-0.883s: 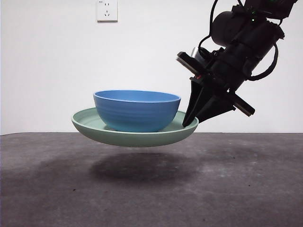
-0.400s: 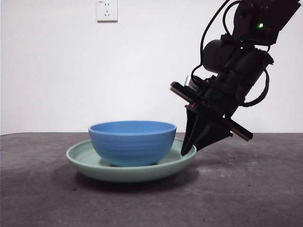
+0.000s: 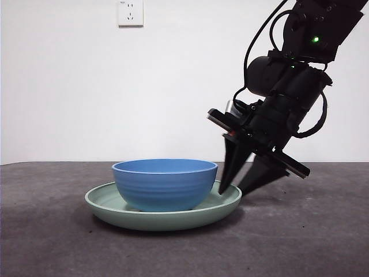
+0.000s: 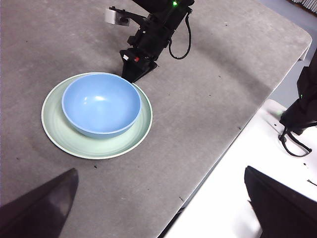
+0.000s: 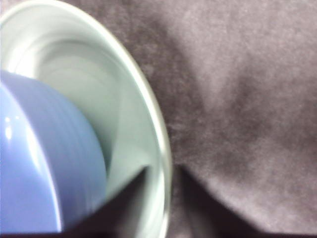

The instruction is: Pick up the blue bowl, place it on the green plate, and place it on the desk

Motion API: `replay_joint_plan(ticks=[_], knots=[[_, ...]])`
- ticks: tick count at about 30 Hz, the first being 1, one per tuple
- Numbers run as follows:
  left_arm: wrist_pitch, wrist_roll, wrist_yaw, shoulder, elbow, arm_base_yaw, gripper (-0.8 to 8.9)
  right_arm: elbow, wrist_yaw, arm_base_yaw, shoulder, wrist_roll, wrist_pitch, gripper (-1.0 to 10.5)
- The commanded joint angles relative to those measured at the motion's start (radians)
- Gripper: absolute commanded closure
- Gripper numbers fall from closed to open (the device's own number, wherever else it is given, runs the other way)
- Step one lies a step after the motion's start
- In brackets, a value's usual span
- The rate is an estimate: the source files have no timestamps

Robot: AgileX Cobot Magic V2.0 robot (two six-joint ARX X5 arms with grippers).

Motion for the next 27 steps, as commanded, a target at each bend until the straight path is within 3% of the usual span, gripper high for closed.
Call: replay_joint_plan(ticks=[1, 11, 19, 24, 27], knots=[[0.011, 0.001, 0.004, 0.005, 0.012, -0.006, 2.51, 0.020, -0.001, 0.000, 0.011, -0.020, 0.005, 6.6], [0.011, 0.001, 0.004, 0.005, 0.012, -0.006, 2.51, 0.064, 0.089, -0.040, -0.111, -0.048, -0.080, 6.5], [0.011, 0.001, 0.004, 0.005, 0.012, -0.006, 2.51, 0.148, 0.150, -0.062, -0.347, -0.123, -0.292, 4.4], [0.011, 0.001, 0.004, 0.005, 0.012, -0.006, 2.51, 0.153, 0.270, -0.054, -0.552, -0.179, -0.441, 4.3], [0.011, 0.000, 0.004, 0.005, 0.012, -0.006, 2.51, 0.153, 0.322, -0.048, -0.678, -0.207, -0.525, 3.5]])
